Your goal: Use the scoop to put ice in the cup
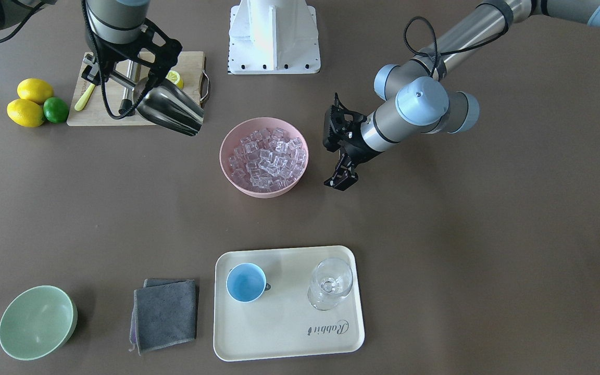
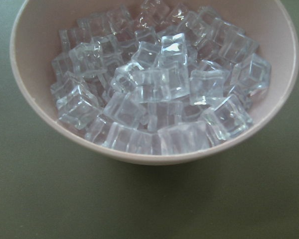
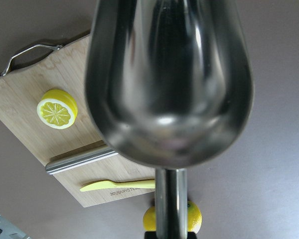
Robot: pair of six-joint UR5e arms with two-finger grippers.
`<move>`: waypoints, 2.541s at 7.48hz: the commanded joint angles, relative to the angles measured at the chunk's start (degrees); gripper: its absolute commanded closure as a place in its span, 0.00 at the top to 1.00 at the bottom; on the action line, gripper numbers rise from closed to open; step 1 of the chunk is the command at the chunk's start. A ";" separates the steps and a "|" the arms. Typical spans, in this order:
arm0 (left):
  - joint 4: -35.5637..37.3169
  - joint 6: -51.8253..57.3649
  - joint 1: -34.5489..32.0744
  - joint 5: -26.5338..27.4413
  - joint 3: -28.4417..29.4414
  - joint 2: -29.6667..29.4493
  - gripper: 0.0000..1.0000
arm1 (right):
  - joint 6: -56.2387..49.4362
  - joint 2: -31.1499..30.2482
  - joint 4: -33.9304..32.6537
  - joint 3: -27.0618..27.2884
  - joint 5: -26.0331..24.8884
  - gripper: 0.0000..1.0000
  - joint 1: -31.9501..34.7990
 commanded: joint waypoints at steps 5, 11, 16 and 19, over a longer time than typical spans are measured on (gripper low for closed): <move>-0.04 0.00 -1.09 -0.05 -0.16 0.03 0.98 | 3.20 18.87 -5.27 -24.70 1.71 0.00 -2.36; -0.30 -0.09 0.32 2.41 0.02 -0.23 0.98 | 3.19 19.42 -4.83 -29.32 0.40 0.00 -5.00; -1.88 -0.09 0.41 2.49 0.02 0.03 0.98 | 3.99 19.42 -2.37 -29.32 0.31 0.00 -5.27; -8.63 -0.18 0.50 2.49 0.63 2.05 0.98 | 4.07 19.42 -0.44 -30.55 0.31 0.00 -5.27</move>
